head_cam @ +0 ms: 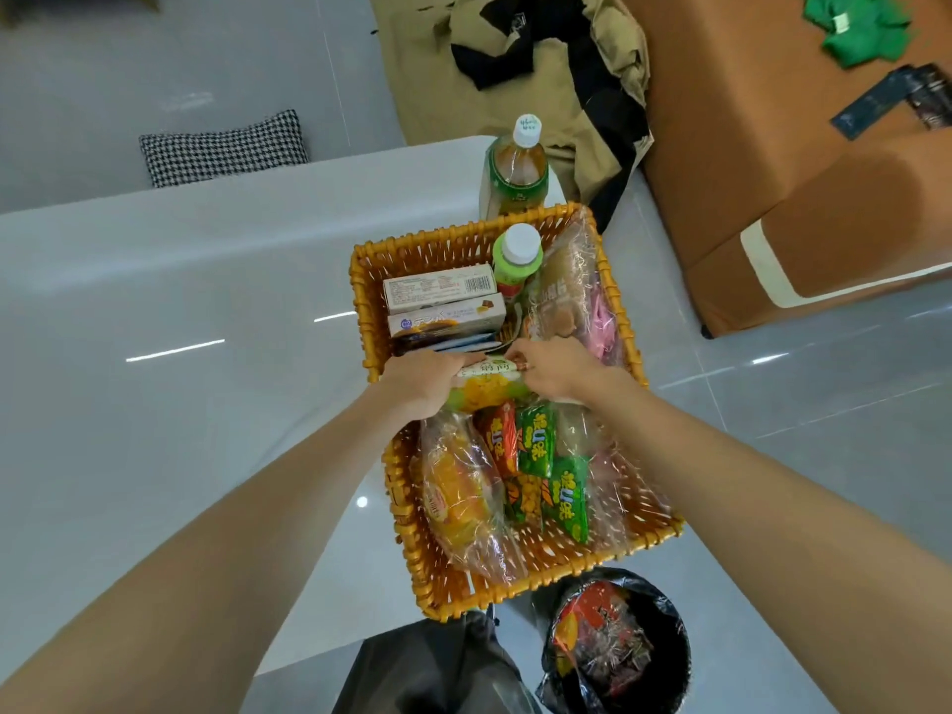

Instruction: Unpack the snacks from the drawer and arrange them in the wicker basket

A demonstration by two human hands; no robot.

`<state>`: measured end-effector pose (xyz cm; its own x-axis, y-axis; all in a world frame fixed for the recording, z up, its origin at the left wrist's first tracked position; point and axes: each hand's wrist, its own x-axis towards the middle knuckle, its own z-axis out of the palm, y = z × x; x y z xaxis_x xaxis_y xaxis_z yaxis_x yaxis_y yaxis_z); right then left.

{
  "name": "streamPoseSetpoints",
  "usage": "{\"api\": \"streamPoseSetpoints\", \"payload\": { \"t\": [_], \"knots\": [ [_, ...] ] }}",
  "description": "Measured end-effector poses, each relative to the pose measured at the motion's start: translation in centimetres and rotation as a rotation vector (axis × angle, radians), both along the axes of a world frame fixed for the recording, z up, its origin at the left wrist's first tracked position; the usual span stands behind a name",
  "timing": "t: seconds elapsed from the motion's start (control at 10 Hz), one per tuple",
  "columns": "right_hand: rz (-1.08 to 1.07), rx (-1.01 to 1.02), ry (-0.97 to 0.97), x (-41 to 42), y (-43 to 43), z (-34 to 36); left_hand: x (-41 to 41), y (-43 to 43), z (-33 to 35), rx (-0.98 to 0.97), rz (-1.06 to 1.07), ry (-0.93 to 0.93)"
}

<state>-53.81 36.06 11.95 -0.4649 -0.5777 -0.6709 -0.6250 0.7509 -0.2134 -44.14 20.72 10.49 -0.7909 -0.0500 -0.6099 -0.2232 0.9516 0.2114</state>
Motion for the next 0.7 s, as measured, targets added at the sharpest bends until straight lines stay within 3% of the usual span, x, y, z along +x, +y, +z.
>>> {"api": "streamPoseSetpoints", "payload": {
  "t": [0.1, 0.2, 0.3, 0.4, 0.5, 0.7],
  "knots": [
    [-0.120, -0.120, -0.220, -1.0, -0.3, 1.6, -0.4, -0.1, 0.2, 0.015, 0.060, -0.015],
    [-0.263, -0.413, -0.079, -2.1, 0.8, 3.3, -0.2, -0.3, 0.8, 0.061, 0.079, -0.014],
    [-0.105, -0.214, 0.338, -3.2, 2.3, 2.2, -0.3, -0.6, 1.2, 0.095, 0.075, 0.033],
    [-0.045, -0.073, 0.406, -3.0, 2.7, -0.3, -0.6, -0.2, 1.5, 0.124, 0.090, 0.034],
    [-0.116, -0.062, 0.310, -3.5, 1.9, -0.3, -0.3, -0.1, 1.7, 0.156, 0.136, 0.074],
    [-0.330, -0.389, 0.274, -0.4, 2.3, 3.0, 1.5, 0.4, 3.6, 0.277, 0.289, 0.249]
  ]
}}
